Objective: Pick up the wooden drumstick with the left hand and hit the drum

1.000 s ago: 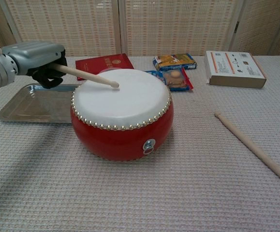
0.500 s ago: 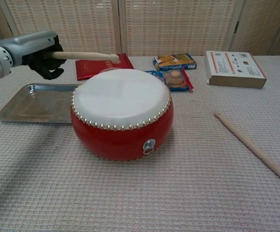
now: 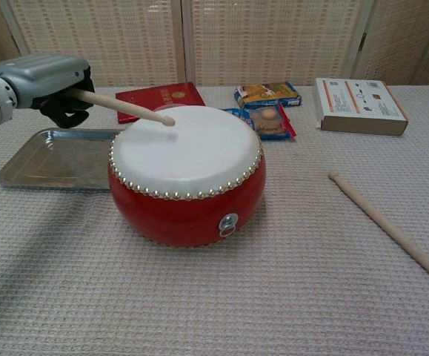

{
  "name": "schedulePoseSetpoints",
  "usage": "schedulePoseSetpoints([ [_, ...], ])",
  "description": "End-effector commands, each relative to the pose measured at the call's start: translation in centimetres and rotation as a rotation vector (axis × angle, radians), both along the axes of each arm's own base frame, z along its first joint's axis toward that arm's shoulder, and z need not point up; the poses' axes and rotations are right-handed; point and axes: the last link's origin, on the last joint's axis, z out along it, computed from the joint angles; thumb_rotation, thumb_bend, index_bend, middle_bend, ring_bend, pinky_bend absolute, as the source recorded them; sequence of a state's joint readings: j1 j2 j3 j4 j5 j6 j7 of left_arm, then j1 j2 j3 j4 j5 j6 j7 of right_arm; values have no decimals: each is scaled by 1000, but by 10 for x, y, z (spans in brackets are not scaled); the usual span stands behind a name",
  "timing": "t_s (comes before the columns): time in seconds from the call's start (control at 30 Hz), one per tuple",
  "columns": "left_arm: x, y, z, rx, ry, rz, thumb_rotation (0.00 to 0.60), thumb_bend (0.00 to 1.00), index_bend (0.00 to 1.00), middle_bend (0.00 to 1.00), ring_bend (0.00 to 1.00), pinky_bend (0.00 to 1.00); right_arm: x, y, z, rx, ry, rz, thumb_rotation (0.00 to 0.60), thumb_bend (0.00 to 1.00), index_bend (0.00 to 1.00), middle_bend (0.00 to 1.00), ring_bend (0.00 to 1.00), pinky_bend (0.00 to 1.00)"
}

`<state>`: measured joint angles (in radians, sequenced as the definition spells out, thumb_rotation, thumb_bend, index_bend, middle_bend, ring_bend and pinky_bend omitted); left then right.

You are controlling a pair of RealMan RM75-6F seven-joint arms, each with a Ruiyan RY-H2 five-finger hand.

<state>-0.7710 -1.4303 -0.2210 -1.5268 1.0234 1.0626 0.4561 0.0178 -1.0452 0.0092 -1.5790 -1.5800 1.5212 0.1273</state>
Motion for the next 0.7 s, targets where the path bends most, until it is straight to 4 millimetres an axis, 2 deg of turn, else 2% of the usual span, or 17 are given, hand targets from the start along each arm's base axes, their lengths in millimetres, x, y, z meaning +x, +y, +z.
schedulePoseSetpoints([
  [0.03,-2,4,12,-3,-73,19,600,739,1000,1000,1000,1000,0,1,0,-3,-2,-2,600,229,15,65,0,0],
  [0.2,-17,1,-14,-15,205,-48,600,738,1000,1000,1000,1000,-1,2,0,-2,0,-6,600,229,15,65,0,0],
  [0.3,-20,1,-19,-31,253,-44,600,739,1000,1000,1000,1000,0,2,1,-5,2,-6,600,229,15,65,0,0],
  [0.37,-17,1,-17,-27,196,-24,600,738,1000,1000,1000,1000,0,2,1,-5,2,-6,600,229,15,65,0,0],
  [0.5,-4,3,5,-5,-126,60,600,739,1000,1000,1000,1000,1,2,0,-1,2,-2,600,229,15,65,0,0],
  [0.57,-2,5,14,2,-213,77,600,739,1000,1000,1000,1000,1,2,0,-2,2,-4,600,229,15,65,0,0],
  [0.63,-3,4,18,-9,-223,76,600,738,1000,1000,1000,1000,0,2,1,-4,1,-6,600,229,15,65,0,0],
  [0.7,-6,3,15,-24,-160,58,600,736,1000,1000,1000,1000,0,2,0,-3,0,-7,600,229,15,65,0,0],
])
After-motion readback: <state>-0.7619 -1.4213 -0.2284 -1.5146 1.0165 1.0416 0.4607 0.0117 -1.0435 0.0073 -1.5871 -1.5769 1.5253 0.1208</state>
